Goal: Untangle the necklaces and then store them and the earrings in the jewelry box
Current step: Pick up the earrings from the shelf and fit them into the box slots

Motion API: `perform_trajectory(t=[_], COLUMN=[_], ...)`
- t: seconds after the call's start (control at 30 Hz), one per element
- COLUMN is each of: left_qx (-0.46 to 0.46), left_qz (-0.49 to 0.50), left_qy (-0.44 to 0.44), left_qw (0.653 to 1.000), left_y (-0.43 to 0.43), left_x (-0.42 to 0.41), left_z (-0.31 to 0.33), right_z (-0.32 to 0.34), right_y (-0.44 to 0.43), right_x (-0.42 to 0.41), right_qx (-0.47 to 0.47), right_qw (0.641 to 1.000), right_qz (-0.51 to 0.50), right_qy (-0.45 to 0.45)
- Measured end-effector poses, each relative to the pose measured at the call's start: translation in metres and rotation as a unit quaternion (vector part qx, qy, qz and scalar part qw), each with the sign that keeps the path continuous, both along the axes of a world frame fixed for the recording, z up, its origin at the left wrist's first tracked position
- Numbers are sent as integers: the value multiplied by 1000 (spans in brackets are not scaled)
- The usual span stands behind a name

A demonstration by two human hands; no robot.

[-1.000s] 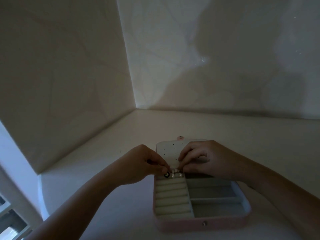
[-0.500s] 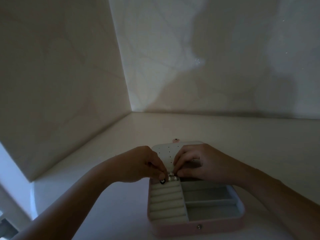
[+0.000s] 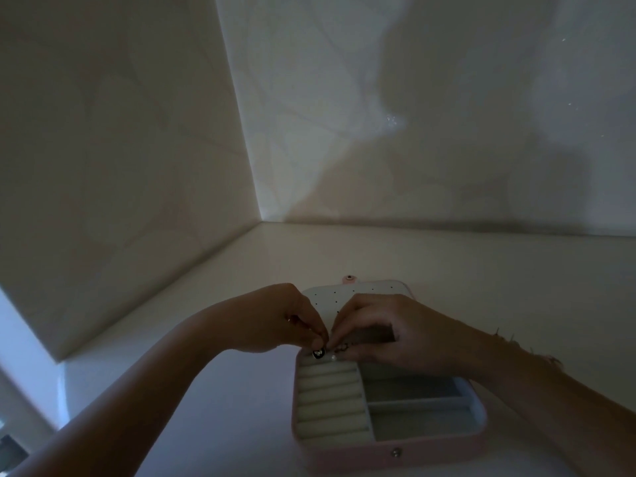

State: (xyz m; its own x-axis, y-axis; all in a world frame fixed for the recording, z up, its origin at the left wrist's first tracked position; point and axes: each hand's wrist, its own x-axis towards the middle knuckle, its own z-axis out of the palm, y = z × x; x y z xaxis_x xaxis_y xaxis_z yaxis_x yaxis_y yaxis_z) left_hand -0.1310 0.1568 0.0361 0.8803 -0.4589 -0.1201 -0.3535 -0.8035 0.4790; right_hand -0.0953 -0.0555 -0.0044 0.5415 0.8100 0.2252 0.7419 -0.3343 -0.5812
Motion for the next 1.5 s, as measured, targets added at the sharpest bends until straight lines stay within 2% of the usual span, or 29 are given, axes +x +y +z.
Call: perform_trajectory(t=[0.1,0.33,0.7,0.97,1.17,1.3,1.5], left_qx=[-10,-55,-29,14,-20,-14,-67], left_qz=[7,19,13,19,60,61,99], left_qy=[8,48,8,-67,-34,-30,-75], left_qw=[1000,997,999,997,997,998,990], left_y=[4,7,4,-2,-3,-5,-4], left_x=[3,3,4,5,8,9,-1], left_z=[-3,-8,-6,-13,-14,-15,-24], right_z=[0,1,1,0,-2,9,29], right_y=[1,0,-1,-2,-1,-9,-54], right_x=[-1,-2,0,0,2,6,26], right_qx=[-24,-3,8,16,25,73,82], right_qw=[1000,1000,1000,1000,1000,997,989], right_qz=[4,-9,-9,-7,-3,-9,-93], right_qy=[-3,11,16,20,10,28,78])
